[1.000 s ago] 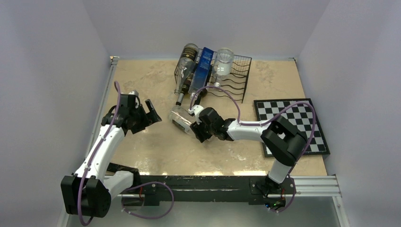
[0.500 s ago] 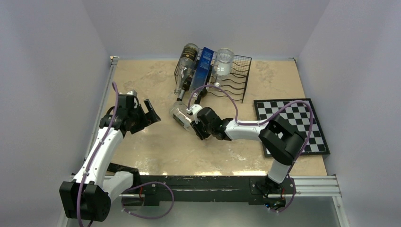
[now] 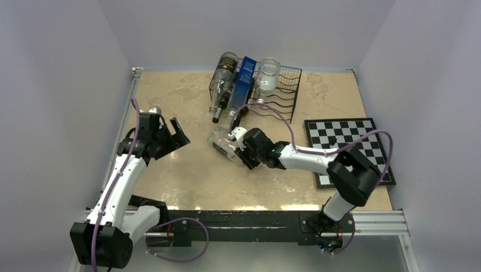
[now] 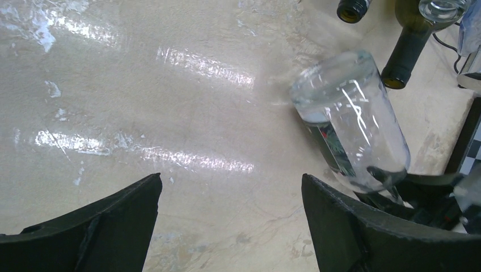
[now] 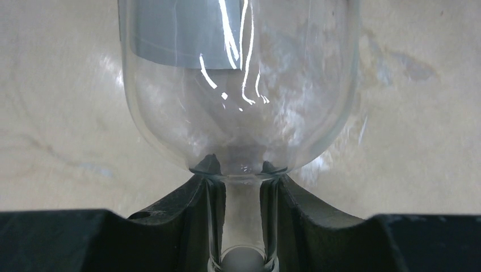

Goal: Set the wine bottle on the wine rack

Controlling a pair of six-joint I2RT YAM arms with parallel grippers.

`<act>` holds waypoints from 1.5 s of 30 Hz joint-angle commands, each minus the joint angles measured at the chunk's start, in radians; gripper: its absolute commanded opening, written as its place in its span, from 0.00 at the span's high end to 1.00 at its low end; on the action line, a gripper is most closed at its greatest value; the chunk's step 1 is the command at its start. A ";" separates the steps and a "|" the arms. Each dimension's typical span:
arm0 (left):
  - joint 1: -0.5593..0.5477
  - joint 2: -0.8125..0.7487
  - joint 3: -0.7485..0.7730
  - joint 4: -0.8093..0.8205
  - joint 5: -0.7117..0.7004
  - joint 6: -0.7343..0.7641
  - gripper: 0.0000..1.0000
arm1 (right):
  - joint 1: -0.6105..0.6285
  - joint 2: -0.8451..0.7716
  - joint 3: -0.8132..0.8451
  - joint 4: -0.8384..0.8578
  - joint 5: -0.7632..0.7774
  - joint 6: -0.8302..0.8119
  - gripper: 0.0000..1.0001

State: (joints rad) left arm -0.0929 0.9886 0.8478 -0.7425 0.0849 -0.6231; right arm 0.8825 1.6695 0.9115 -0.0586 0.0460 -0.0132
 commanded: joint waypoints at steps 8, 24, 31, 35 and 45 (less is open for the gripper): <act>-0.001 0.005 0.055 0.013 -0.033 0.018 0.04 | 0.006 -0.391 0.040 -0.091 -0.088 -0.037 1.00; -0.001 0.009 0.063 0.009 -0.031 0.022 0.04 | -0.008 -0.604 0.220 -0.155 0.111 0.004 1.00; -0.001 -0.012 0.062 0.018 -0.010 0.034 0.04 | -0.161 -0.547 0.321 -0.113 0.237 0.173 1.00; -0.001 -0.022 0.062 0.025 -0.009 0.039 0.04 | -0.279 -0.502 0.361 -0.115 0.347 0.339 1.00; -0.001 -0.033 0.050 0.027 0.002 0.042 0.04 | -0.417 -0.321 0.449 -0.105 0.417 0.451 1.00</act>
State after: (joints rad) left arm -0.0929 0.9791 0.8677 -0.7464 0.0742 -0.6048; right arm 0.4702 1.3380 1.2171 -0.3977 0.4198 0.3740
